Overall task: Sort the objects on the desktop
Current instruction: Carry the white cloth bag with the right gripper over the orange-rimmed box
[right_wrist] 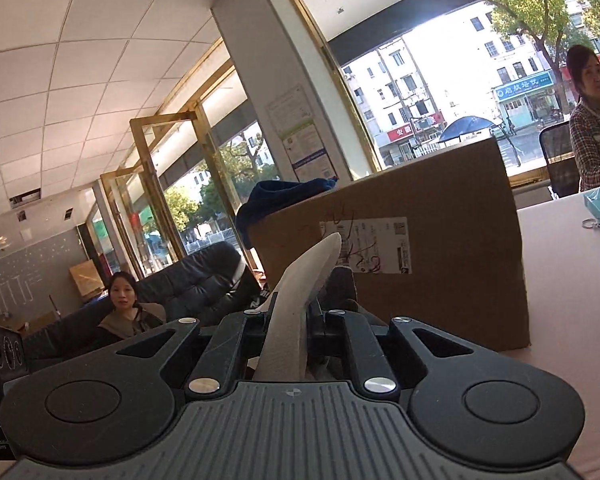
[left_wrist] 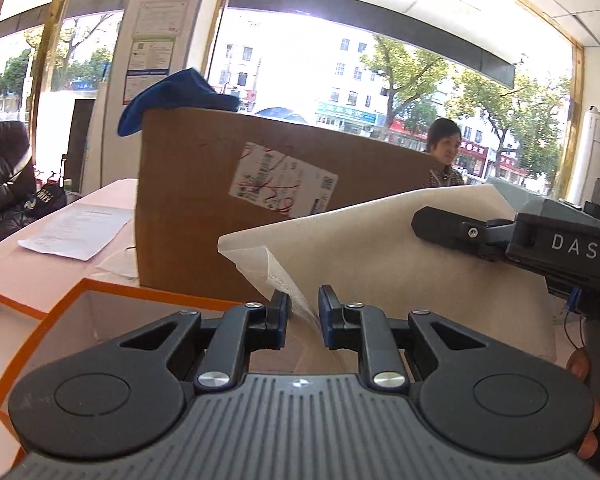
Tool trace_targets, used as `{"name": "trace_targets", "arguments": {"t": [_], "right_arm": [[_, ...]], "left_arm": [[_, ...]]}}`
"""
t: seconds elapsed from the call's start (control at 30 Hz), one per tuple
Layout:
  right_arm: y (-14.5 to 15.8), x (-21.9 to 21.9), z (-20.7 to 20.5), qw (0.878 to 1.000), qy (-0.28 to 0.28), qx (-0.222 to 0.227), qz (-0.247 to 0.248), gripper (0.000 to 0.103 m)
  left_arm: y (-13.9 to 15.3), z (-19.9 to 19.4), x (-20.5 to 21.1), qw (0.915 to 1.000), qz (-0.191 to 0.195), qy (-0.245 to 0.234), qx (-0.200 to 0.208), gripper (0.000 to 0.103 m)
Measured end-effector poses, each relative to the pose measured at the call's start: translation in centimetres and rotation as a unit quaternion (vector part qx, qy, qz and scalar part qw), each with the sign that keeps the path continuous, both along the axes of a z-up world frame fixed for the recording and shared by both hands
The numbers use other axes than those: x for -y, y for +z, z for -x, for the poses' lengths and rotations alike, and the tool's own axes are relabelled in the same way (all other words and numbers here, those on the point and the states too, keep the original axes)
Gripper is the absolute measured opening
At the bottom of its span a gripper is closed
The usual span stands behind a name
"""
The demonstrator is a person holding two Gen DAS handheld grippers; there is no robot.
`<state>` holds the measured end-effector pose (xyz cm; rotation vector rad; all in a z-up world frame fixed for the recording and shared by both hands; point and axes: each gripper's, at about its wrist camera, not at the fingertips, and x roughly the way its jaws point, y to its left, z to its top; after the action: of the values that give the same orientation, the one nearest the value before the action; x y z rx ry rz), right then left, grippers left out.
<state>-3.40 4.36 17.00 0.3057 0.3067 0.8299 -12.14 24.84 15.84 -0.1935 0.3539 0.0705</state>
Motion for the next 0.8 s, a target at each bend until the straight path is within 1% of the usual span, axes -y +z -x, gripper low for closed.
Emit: {"name": "trace_targets", "arguments": {"t": [0.13, 0.2, 0.27, 0.33, 0.43, 0.47, 0.53, 0.6, 0.67, 0.7, 0.8], "right_arm": [[-1.8, -6.1, -1.4, 0.998, 0.022, -0.056, 0.005, 0.008], [-2.7, -8.1, -2.4, 0.994, 0.033, -0.107, 0.001, 0.008], [-3.3, -9.7, -3.2, 0.985, 0.052, -0.162, -0.011, 0.008], [-3.2, -10.9, -3.1, 0.983, 0.07, -0.171, -0.013, 0.008], [-3.0, -12.2, -1.3, 0.983, 0.092, -0.157, -0.004, 0.008], [-2.7, -12.6, -1.0, 0.982, 0.102, -0.161, -0.009, 0.008], [-2.4, -13.0, -0.9, 0.974, 0.112, -0.196, -0.027, 0.008], [-2.6, -12.8, -1.3, 0.962, 0.108, -0.248, -0.042, 0.008], [-3.2, -12.1, -1.8, 0.952, 0.088, -0.29, -0.047, 0.008], [-3.6, -11.7, -2.2, 0.947, 0.076, -0.307, -0.047, 0.008], [-5.1, -10.7, -4.2, 0.941, 0.038, -0.335, -0.03, 0.008]], "left_arm": [[-2.5, -0.5, -4.7, 0.9967, 0.023, 0.055, -0.054, 0.015], [-3.7, -0.8, -6.7, 0.9934, 0.038, 0.074, -0.079, 0.015], [-4.4, -0.9, -8.0, 0.9913, 0.046, 0.082, -0.092, 0.015], [-4.1, -0.4, -8.9, 0.9912, 0.043, 0.087, -0.091, 0.015], [-3.2, 0.4, -9.6, 0.9917, 0.031, 0.093, -0.083, 0.015], [-2.8, 0.9, -9.9, 0.9919, 0.025, 0.094, -0.081, 0.015], [-1.8, 1.3, -10.2, 0.9915, 0.017, 0.097, -0.086, 0.015], [-1.3, 1.2, -10.6, 0.9901, 0.02, 0.091, -0.105, 0.015], [-1.2, 0.7, -10.8, 0.9882, 0.023, 0.083, -0.127, 0.015], [-1.3, 0.0, -10.6, 0.9872, 0.017, 0.08, -0.137, 0.015], [-2.1, -2.8, -9.3, 0.9828, -0.017, 0.072, -0.17, 0.015]]}}
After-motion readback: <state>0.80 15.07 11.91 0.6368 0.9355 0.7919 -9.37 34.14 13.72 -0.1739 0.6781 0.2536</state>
